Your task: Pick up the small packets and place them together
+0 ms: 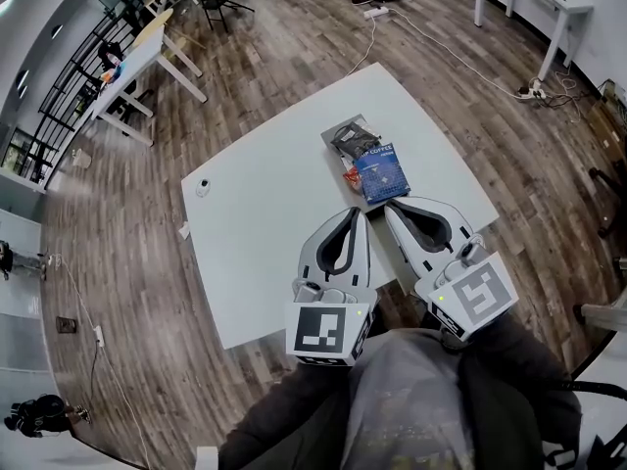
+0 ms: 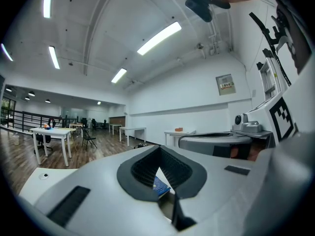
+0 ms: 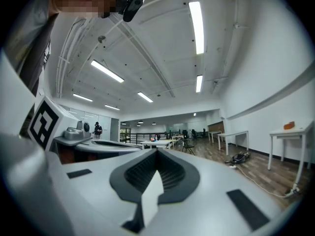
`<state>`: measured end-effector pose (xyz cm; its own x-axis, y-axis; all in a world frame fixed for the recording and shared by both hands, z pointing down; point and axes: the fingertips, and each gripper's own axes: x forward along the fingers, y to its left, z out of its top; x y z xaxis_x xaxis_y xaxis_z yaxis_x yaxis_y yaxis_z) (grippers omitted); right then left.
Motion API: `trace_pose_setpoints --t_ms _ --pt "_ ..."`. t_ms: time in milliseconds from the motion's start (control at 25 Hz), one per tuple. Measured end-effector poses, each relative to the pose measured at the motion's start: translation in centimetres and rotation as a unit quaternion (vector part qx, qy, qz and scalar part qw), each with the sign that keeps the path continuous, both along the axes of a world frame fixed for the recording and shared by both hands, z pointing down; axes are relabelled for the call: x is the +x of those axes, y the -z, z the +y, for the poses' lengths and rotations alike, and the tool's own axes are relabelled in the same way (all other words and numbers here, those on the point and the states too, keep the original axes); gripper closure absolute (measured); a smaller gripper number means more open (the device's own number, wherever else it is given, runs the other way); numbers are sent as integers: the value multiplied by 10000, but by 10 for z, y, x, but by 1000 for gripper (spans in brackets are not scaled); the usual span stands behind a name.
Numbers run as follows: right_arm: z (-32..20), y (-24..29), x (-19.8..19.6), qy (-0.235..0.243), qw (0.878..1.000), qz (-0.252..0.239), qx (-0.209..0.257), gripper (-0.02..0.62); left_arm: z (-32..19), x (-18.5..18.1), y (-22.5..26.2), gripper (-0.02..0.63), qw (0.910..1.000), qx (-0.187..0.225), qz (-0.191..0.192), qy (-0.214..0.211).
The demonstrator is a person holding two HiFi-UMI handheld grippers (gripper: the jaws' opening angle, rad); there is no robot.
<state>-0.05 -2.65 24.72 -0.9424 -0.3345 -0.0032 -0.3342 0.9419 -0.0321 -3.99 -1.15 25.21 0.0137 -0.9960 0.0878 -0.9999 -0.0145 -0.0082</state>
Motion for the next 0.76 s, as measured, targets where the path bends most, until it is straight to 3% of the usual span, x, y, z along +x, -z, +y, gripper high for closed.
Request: trace_pose_setpoints --t_ms 760 --pt "-16 -3 15 -43 10000 -22 -49 591 -20 18 -12 603 9995 -208 150 -161"
